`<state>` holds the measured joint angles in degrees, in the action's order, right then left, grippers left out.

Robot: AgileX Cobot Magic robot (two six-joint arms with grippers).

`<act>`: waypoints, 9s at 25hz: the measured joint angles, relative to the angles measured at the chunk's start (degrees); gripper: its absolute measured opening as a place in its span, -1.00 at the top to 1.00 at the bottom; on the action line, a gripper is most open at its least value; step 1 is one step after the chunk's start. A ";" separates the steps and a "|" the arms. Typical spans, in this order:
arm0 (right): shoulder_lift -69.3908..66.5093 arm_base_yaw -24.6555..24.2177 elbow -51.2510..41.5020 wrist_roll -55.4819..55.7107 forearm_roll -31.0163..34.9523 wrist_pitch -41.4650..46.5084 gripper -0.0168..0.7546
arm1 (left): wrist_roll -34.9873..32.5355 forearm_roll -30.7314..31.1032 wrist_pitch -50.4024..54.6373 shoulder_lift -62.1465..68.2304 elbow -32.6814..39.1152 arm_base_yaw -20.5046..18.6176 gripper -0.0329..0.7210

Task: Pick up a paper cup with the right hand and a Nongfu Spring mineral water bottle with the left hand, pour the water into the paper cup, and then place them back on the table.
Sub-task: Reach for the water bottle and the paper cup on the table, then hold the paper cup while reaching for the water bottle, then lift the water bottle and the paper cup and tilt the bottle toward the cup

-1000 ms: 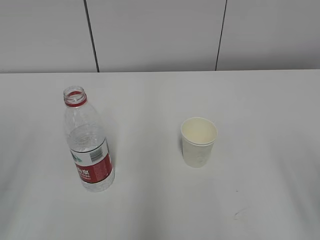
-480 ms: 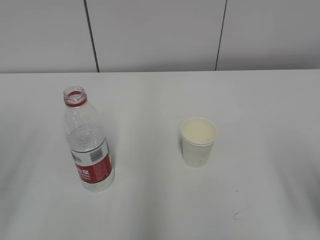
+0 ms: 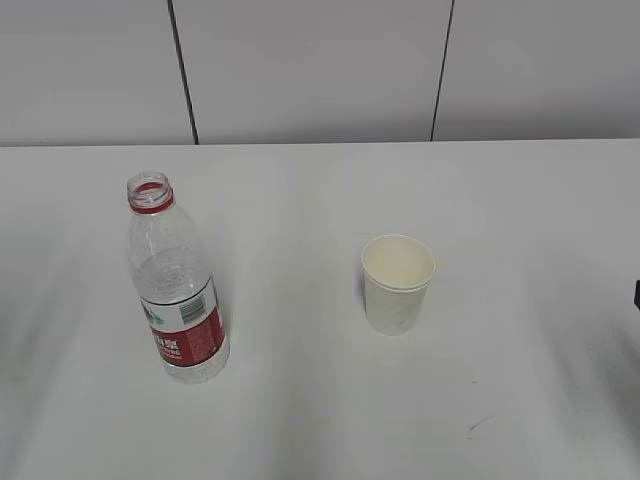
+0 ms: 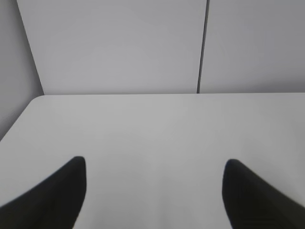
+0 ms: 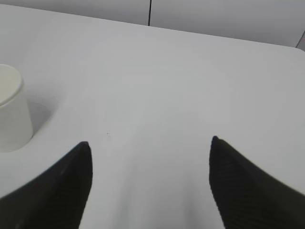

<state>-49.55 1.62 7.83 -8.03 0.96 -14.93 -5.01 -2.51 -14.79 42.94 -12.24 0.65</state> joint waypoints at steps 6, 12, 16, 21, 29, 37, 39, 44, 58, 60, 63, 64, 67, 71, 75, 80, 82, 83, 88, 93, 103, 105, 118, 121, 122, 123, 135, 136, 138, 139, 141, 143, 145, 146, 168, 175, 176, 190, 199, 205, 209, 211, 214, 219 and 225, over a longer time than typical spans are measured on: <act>-7.46 0.00 0.00 0.00 0.00 -10.34 -0.51 | 0.00 0.00 -5.33 5.03 0.00 0.00 -0.49; -16.32 0.00 0.10 1.79 -4.92 -21.11 -0.51 | 2.69 0.52 -14.82 9.74 0.00 0.00 -0.43; -23.63 0.00 0.10 3.69 -15.37 -27.60 -0.51 | 3.95 6.26 -15.41 15.20 0.00 0.00 -0.30; -32.57 0.00 0.58 4.39 -22.00 -37.51 -0.51 | 5.01 10.28 -17.89 22.34 0.00 0.00 -0.28; -41.79 0.00 0.70 5.55 -27.32 -49.07 -0.51 | 11.79 16.62 -22.79 30.35 0.00 0.00 -0.27; -51.62 0.00 1.07 6.73 -28.63 -50.56 -0.51 | 15.07 28.42 -27.90 35.52 -0.06 0.00 -0.27; -53.65 0.00 1.20 6.78 -28.63 -50.56 -0.51 | 15.15 28.84 -29.27 36.55 -0.06 0.00 -0.27; -57.08 0.00 2.93 6.87 -29.61 -50.67 -0.51 | 15.27 32.65 -31.88 40.01 -0.16 0.00 -0.27; -62.97 0.00 14.19 6.87 -41.05 -50.88 -0.71 | 16.02 43.92 -40.06 49.56 -0.39 0.00 -0.64; -64.41 0.00 15.49 7.00 -41.27 -50.88 -0.72 | 16.04 44.50 -40.31 50.00 -0.46 0.00 -0.64; -66.75 0.00 17.30 7.04 -41.31 -50.88 -0.73 | 16.04 44.77 -40.49 50.08 -0.57 0.00 -0.64; -67.58 0.00 17.96 7.04 -41.41 -50.88 -0.73 | 16.10 44.91 -40.56 50.08 -0.57 0.00 -0.64; -69.74 0.00 20.09 7.50 -41.54 -50.88 -0.73 | 16.18 45.36 -40.66 50.08 -0.57 0.00 -0.64; -71.89 0.00 23.30 8.75 -42.56 -50.88 -0.73 | 16.48 45.49 -40.66 50.08 -0.57 0.00 -0.64; -73.90 0.00 26.77 11.78 -45.84 -50.88 -0.73 | 16.53 45.58 -40.70 50.08 -0.57 0.00 -0.64; -75.31 0.00 29.48 13.91 -48.71 -50.88 -0.73 | 16.59 45.62 -40.70 50.08 -0.57 0.00 -0.64; -75.39 0.00 30.21 14.18 -49.50 -50.88 -0.73 | 16.59 45.62 -40.77 50.08 -0.57 0.00 -0.64; -75.53 0.00 30.69 14.47 -50.25 -50.88 -0.73 | 16.59 45.62 -40.83 50.08 -0.57 0.00 -0.64; -75.73 0.48 32.19 14.96 -52.48 -50.88 -0.73 | 16.70 45.62 -41.14 50.08 -0.57 0.00 -0.64; -76.68 2.59 33.59 15.05 -52.29 -50.88 -0.72 | 16.70 45.62 -41.99 50.08 -0.57 0.00 -0.64; -77.33 3.54 34.23 15.21 -49.88 -50.88 -0.47 | 17.07 45.69 -42.28 50.08 -0.57 0.00 -0.64; -77.33 3.54 34.23 15.31 -49.85 -50.88 -0.44 | 17.84 46.13 -42.28 50.08 -0.57 0.00 -0.64; -77.33 3.60 34.23 15.33 -49.63 -50.88 -0.40 | 18.23 46.74 -47.78 50.08 3.98 0.00 -0.64; -77.33 3.60 34.23 15.33 -49.63 -50.91 -0.40 | 18.23 46.74 -48.00 50.08 3.98 0.00 -0.64; -77.33 3.60 34.23 15.33 -49.63 -50.91 -0.40 | 18.23 46.74 -48.17 50.08 3.98 0.00 -0.64; -77.33 3.60 34.23 15.33 -49.63 -50.91 -0.40 | 18.18 46.74 -48.53 50.08 3.98 0.00 -0.64; -77.33 3.60 34.23 15.89 -49.63 -50.91 -0.40 | 18.18 49.06 -49.87 52.44 2.79 0.00 -0.64; -77.33 3.60 34.23 15.89 -49.63 -50.91 -0.40 | 18.18 49.18 -50.23 53.28 2.32 0.00 -0.64; -77.33 3.60 34.23 15.89 -49.63 -50.91 -0.40 | 18.18 49.37 -50.56 54.92 1.57 0.00 -0.64; -77.33 3.60 34.23 15.89 -49.63 -50.91 -0.40 | 18.18 49.63 -50.56 56.18 1.23 0.00 -0.64; -77.33 3.60 34.23 15.89 -49.63 -51.00 -0.40 | 18.18 50.62 -50.56 58.12 0.45 0.00 -0.65; -77.33 3.60 34.23 15.89 -49.63 -51.00 -0.40 | 18.18 51.41 -50.56 60.85 -0.34 0.00 -0.65; -77.33 3.60 34.23 15.97 -49.63 -51.00 -0.40 | 18.18 51.74 -50.56 62.80 -0.95 0.00 -0.65; -77.33 3.60 34.23 15.97 -49.63 -51.00 -0.40 | 18.18 52.19 -50.56 63.59 -1.34 0.00 -0.65; -77.33 3.60 34.23 16.01 -50.62 -51.00 -0.40 | 18.18 48.99 -49.19 65.69 -11.02 12.72 -0.65; -77.33 3.60 34.23 16.11 -50.87 -51.00 -0.40 | 18.18 45.50 -44.98 65.99 -11.02 12.89 -0.65; -77.33 3.60 34.23 16.11 -50.87 -51.00 -0.40 | 18.18 44.86 -45.04 66.04 -11.02 12.89 -0.65; -77.33 3.60 34.23 16.11 -51.09 -51.03 -0.40 | 18.18 45.34 -47.83 66.87 -11.02 12.94 -0.18; -76.77 3.60 34.23 16.99 -55.12 -51.13 -0.40 | 17.98 45.86 -47.89 66.87 -11.02 12.94 -0.02; -73.83 3.60 34.23 20.23 -59.05 -51.03 -0.40 | 13.66 42.75 -48.54 67.07 -11.02 12.99 0.00; -73.71 3.60 34.36 20.56 -60.88 -51.03 -0.40 | 9.20 37.08 -48.73 67.07 -11.02 12.99 0.02; -73.71 3.68 34.75 20.68 -61.42 -51.03 -0.40 | 7.02 35.13 -48.75 67.07 -11.26 12.99 0.02; -73.71 4.45 35.88 21.72 -61.61 -51.03 -0.40 | 5.01 33.91 -48.06 67.14 -13.19 12.99 0.02; -73.71 6.00 38.15 22.47 -61.54 -51.03 -0.40 | 4.44 33.61 -47.29 67.18 -18.28 12.99 0.02; -73.71 7.06 39.43 24.65 -60.37 -51.03 -0.40 | 4.44 34.02 -41.42 67.18 -24.91 12.99 0.02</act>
<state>-123.26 8.68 47.26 16.62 -59.40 -65.96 -0.57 31.51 -56.22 110.12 -37.15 13.64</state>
